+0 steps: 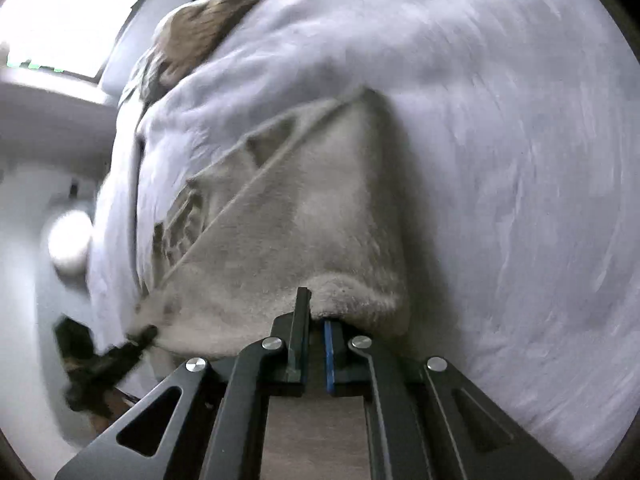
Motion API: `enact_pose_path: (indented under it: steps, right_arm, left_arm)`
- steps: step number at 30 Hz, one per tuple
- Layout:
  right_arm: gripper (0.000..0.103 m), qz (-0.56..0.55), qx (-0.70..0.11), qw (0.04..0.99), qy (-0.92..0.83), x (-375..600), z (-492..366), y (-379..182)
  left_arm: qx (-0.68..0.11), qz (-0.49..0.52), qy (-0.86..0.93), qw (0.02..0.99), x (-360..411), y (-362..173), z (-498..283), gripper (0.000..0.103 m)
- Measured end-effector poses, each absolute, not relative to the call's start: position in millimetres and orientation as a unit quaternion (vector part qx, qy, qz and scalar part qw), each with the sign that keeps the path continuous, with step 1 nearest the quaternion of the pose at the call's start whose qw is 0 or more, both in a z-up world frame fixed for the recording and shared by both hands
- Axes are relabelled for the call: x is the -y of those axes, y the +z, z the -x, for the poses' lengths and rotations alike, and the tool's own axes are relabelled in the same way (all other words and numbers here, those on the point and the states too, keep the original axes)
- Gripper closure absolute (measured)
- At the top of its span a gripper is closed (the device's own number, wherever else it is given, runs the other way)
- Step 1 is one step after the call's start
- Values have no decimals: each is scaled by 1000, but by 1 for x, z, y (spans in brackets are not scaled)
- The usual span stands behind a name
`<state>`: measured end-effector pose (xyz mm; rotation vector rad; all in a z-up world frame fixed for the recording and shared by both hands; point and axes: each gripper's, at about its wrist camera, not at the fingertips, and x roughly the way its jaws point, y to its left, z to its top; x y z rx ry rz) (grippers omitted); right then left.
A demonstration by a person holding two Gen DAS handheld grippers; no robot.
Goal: Fold small clothes
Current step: 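Fold the held side over toward the middle, then open the right tool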
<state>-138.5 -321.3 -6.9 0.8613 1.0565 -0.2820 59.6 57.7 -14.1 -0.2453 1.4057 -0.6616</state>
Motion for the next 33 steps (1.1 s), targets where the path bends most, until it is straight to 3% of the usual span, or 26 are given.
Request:
enact_pose_path:
  steps: [9,16,18,20,21,27,28,30,31,33]
  right_arm:
    - [98,-372,-517,760,-128,336,150,-34]
    - [88,-362,-537,751,-128,328,177,-9]
    - [79,-361,-512,770,-121,328,182,8]
    - [42,-351,-490,786,-138,338,182,19]
    - [40,-353,-479,791,-144,348,180,20]
    - [47,-477,-448,744,-132,403,159,-26]
    - [53,-497,-447,734,-123,406,155,-35]
    - [85,-535,-456,703,-109,407,148,-52]
    - [94,-532,-462,701,-110,405,145,-52]
    - [94,-460,-480,738,-115,393,132,-32]
  left_arm:
    - [-643,66,-289,706,-61,-30,-19,95]
    - [-636,36,-273,721,-87,-20,-14,95]
    - [-636,30,-268,724,-93,-14,-15,95]
    - [-631,24,-265,729,-95,-6,-16,95]
    - [-627,21,-264,732,-95,-2,-17,95]
    - [-591,5,-249,767,-99,29,-28,95]
    - [-590,6,-249,768,-96,32,-31,95]
    - [-591,-1,-249,767,-89,30,-35,95]
    - [-592,-7,-251,765,-82,26,-36,95]
    - [-598,-13,-255,760,-68,16,-36,95]
